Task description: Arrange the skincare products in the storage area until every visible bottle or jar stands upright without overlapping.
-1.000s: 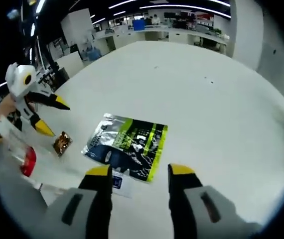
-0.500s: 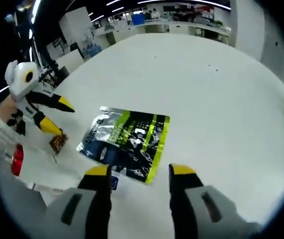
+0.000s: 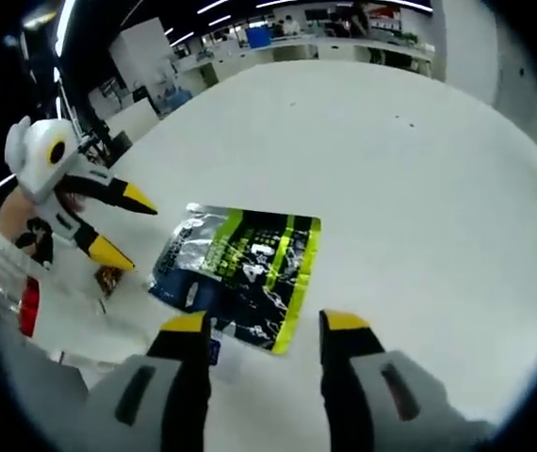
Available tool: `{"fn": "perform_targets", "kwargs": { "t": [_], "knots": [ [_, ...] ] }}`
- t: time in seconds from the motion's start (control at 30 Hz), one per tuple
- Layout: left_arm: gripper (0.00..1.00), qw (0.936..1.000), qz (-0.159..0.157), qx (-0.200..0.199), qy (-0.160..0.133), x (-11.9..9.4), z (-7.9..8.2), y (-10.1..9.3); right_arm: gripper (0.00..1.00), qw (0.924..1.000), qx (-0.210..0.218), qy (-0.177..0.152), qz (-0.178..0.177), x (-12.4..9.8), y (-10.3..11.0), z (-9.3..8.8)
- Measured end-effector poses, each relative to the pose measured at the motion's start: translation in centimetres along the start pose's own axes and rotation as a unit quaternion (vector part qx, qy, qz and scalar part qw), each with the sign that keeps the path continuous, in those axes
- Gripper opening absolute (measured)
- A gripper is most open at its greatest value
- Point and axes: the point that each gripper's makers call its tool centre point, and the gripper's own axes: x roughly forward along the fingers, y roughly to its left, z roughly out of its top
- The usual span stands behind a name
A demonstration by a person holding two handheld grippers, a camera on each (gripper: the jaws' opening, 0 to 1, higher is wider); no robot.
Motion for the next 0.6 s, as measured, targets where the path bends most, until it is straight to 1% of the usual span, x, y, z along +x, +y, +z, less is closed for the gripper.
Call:
{"fn": "perform_targets", "kwargs": {
  "t": [0.13,0.3,0.43,0.6],
  "knots": [
    [0.40,0.9998,-0.003,0.012,0.012,0.7,-0.2,-0.2,0.47,0.9999,0.009,-0.002,0.008,0.2,0.0,-0.1],
    [0.40,0.9995,-0.003,0.028,0.013,1.0,0.1,-0.3,0.46,0.9994,0.024,-0.016,0.020,0.4,0.2,0.1],
    [0.39,0.9992,-0.004,0.037,0.012,1.3,0.3,-0.2,0.46,0.9993,0.026,-0.014,0.024,0.6,0.2,0.1],
    [0.38,0.9990,-0.006,0.040,0.020,1.8,0.1,-0.1,0.46,0.9991,0.028,-0.013,0.029,0.8,0.3,0.1]
  ]
}}
